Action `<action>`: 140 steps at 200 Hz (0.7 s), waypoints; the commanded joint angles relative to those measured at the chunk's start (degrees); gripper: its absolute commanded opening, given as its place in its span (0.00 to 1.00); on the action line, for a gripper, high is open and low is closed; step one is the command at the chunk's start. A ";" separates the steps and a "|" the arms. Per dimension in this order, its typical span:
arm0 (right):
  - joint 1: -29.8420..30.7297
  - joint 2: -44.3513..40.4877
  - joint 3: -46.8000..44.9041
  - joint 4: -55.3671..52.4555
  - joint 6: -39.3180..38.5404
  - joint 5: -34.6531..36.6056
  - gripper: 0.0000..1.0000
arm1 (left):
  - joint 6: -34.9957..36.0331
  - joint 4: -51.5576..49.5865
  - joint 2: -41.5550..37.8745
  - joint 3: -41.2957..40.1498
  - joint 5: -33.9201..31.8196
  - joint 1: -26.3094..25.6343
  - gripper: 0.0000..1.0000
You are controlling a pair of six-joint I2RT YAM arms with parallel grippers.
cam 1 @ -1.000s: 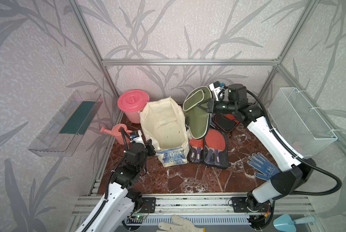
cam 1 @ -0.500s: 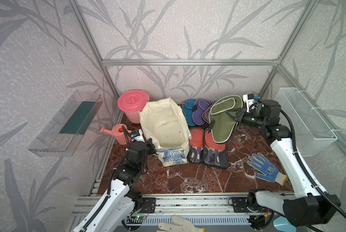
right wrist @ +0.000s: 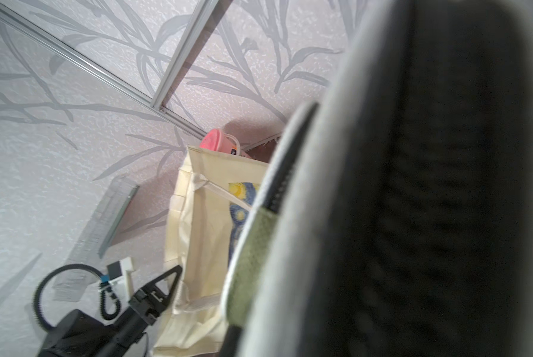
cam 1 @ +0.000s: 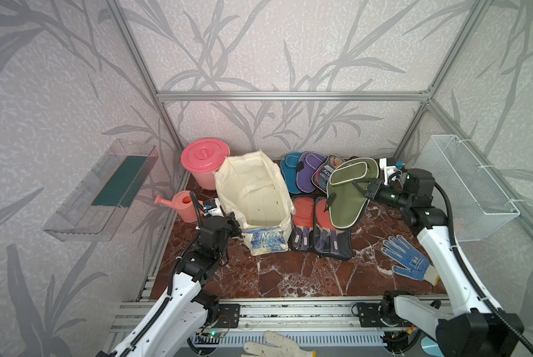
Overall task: Remove the ping pong set from the canvas bag
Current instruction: Place the ping pong set at the ping pong set.
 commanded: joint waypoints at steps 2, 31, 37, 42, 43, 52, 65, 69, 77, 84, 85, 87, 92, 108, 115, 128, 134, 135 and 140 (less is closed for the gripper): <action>-2.02 -4.62 -8.07 3.78 0.78 -0.60 0.00 | -0.26 -0.57 0.87 0.32 -0.58 -0.21 0.00; -2.24 -4.40 -12.17 6.37 1.18 0.16 0.00 | -0.26 -0.28 1.22 0.07 -0.65 -0.18 0.00; -2.24 -4.28 -12.91 6.95 1.19 0.25 0.00 | -0.28 -0.20 1.22 0.00 -0.65 -0.22 0.00; -2.32 -4.12 -13.48 7.38 1.15 0.27 0.00 | -0.29 -0.12 1.22 -0.15 -0.65 -0.16 0.00; -2.33 -4.11 -13.58 7.44 1.19 0.27 0.00 | -0.27 -0.11 1.17 -0.18 -0.65 -0.12 0.00; -2.37 -3.80 -14.47 8.19 1.18 0.27 0.00 | -0.36 -0.12 1.22 -0.37 -0.74 -0.25 0.00; -2.50 -3.24 -15.25 9.14 0.88 0.35 0.00 | -0.59 0.02 1.28 -0.72 -0.97 -0.26 0.00; -2.49 -3.07 -15.56 9.58 0.80 0.31 0.00 | -0.65 0.15 1.30 -0.86 -0.99 -0.26 0.00; -2.55 -2.62 -16.31 10.60 0.70 0.11 0.00 | -0.90 0.26 1.55 -0.99 -1.08 -0.21 0.00; -2.58 -2.13 -16.90 11.85 0.85 -0.23 0.00 | -0.95 0.54 1.72 -1.08 -1.08 -0.24 0.00; -2.58 -2.01 -17.00 12.01 0.91 -0.29 0.00 | -0.95 0.57 1.78 -1.04 -1.09 -0.25 0.00; -2.59 -1.92 -17.19 12.26 0.99 -0.37 0.00 | -0.97 0.61 1.89 -1.07 -1.02 -0.19 0.00; -2.68 -1.47 -17.72 13.38 1.13 -0.66 0.00 | -0.95 0.80 2.11 -1.14 -0.96 -0.24 0.00; -2.77 -0.29 -18.92 16.04 1.19 -1.25 0.00 | -0.92 1.26 2.98 -1.00 -0.68 -0.21 0.00; -2.72 0.26 -19.53 17.21 1.15 -1.55 0.00 | -0.81 1.43 3.27 -0.84 -0.47 -0.25 0.00; -2.98 0.98 -20.31 18.18 1.16 -1.58 0.00 | -0.65 1.65 4.08 -0.37 -0.14 -0.25 0.00; -3.18 1.17 -20.81 18.60 1.19 -1.57 0.00 | -0.53 1.56 4.41 -0.09 -0.04 -0.25 0.00; -3.24 1.22 -20.89 18.72 1.17 -1.57 0.00 | -0.52 1.56 4.48 -0.06 0.01 -0.21 0.00; -3.37 1.35 -21.32 19.05 1.15 -1.41 0.00 | -0.41 1.53 4.70 0.18 0.05 -0.25 0.00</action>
